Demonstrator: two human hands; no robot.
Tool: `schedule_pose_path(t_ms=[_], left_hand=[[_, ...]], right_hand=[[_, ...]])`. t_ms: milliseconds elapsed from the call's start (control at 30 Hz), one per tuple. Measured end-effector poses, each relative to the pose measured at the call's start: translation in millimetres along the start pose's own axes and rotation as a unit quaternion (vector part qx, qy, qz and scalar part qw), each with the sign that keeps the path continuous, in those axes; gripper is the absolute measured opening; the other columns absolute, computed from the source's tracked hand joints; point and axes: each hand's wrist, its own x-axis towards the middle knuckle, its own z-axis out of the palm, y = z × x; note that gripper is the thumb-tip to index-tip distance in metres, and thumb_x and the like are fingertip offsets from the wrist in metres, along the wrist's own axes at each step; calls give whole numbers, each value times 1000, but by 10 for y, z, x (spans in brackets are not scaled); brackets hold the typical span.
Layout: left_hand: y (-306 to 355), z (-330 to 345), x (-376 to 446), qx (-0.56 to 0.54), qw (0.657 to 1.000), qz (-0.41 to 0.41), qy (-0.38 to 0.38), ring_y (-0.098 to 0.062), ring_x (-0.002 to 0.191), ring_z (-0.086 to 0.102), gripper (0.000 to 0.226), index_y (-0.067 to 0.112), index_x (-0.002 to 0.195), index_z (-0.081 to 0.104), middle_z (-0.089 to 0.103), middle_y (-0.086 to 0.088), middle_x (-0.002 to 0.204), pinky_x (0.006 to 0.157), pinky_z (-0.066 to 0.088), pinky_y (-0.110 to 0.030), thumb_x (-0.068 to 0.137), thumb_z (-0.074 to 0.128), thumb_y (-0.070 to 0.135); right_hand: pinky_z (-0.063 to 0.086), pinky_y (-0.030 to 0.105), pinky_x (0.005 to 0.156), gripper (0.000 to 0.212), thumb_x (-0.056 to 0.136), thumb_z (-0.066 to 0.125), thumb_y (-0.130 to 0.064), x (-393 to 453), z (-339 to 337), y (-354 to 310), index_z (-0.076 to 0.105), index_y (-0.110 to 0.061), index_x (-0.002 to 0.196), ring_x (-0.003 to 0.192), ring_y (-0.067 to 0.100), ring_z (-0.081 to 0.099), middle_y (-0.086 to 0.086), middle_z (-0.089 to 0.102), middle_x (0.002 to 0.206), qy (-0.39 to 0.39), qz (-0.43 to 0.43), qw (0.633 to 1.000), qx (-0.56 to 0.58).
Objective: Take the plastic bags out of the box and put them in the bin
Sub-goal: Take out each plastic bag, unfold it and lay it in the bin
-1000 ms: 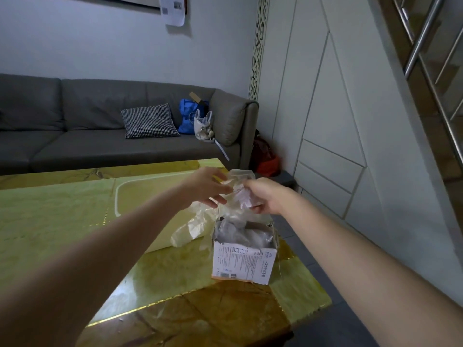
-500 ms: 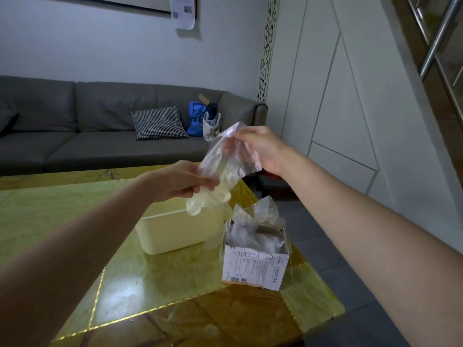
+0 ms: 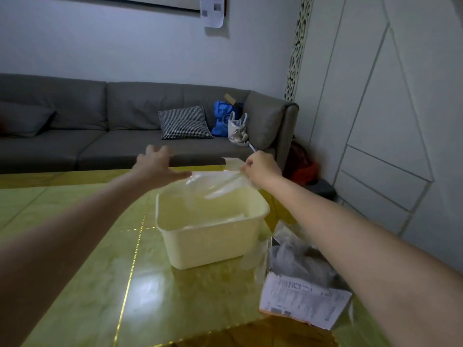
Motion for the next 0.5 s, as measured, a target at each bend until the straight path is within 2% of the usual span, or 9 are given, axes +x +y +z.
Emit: schedule_pose_path(t_ms=[67,100,133,200,267,333,400,500], left_hand=[[61,133,-22,67,992,109,11,-31,125,36,57,22,132,44,34,-10,139,101,34,-42,82,64,42],[58,235,11,73,984,162,-31,-28,125,39,49,25,129,48,38,-6,139,102,35,-40,84,63,39],[66,329,31,69,973,192,-106,-24,122,43,41,28,124,53,43,-4,137,102,37,-37,85,62,36],[74,513,34,80,941,181,-275,-20,122,47,35,32,122,56,46,1,137,104,38,-35,87,60,32],[109,638,33,109,911,160,-363,-18,124,46,36,31,127,54,45,2,139,103,35,-28,92,53,24],[145,732,41,127,897,145,-398,-18,126,45,38,24,133,49,44,0,141,99,35,-22,96,45,15],[148,809,82,139,889,131,-415,-21,126,46,41,22,136,46,44,-3,141,102,36,-26,97,39,11],[140,855,138,183,870,129,-439,-24,120,51,45,27,137,44,47,-3,137,99,45,-33,96,37,11]], right_hand=[[38,28,66,33,92,58,-27,26,198,17,50,-15,63,79,27,58,7,53,73,-47,3,997,-57],[37,27,65,31,93,57,-28,50,307,32,49,-12,67,77,27,55,7,50,71,-66,2,994,-85],[37,28,65,30,94,56,-28,61,385,50,49,-11,70,77,25,53,8,49,71,-81,-2,990,-113],[37,29,66,23,96,52,-26,68,500,83,56,-9,80,84,28,57,12,56,84,-104,-9,984,-147],[38,29,69,22,98,49,-23,65,574,99,62,-5,102,99,31,60,14,61,106,-120,-20,977,-178],[38,28,71,21,98,47,-17,61,637,123,61,-5,110,106,31,59,13,61,116,-128,-43,966,-223],[39,28,73,19,97,47,-13,50,680,141,60,-7,109,106,29,58,11,60,118,-130,-64,953,-267],[39,29,73,26,95,54,-28,28,592,67,58,-10,114,110,27,57,7,58,121,-147,-101,923,-341]])
